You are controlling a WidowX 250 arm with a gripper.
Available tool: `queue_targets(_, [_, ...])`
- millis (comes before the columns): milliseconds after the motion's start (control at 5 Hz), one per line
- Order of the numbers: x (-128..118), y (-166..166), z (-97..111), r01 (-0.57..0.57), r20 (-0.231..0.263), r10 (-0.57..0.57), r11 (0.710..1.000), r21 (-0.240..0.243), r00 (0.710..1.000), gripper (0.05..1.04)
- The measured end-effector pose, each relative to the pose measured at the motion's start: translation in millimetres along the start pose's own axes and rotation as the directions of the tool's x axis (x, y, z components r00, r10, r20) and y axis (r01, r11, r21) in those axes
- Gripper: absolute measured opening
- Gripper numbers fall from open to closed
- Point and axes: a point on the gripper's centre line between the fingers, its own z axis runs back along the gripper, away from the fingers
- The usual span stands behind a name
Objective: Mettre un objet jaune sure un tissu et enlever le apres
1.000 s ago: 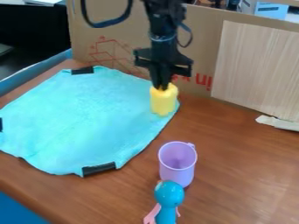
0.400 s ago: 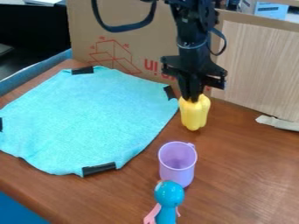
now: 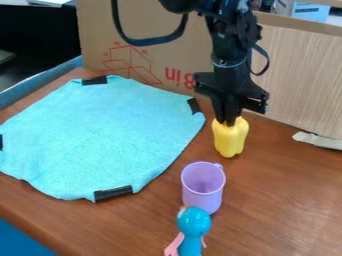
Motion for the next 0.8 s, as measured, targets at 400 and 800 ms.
queue_targets(400, [-1, -3, -4, 0.002, 0.025, -0.002, 1.000, -0.018, 1.000, 0.320])
queue_targets(800, [7, 13, 33, -0.052, 0.075, 0.057, 0.996, -0.067, 0.996, 0.868])
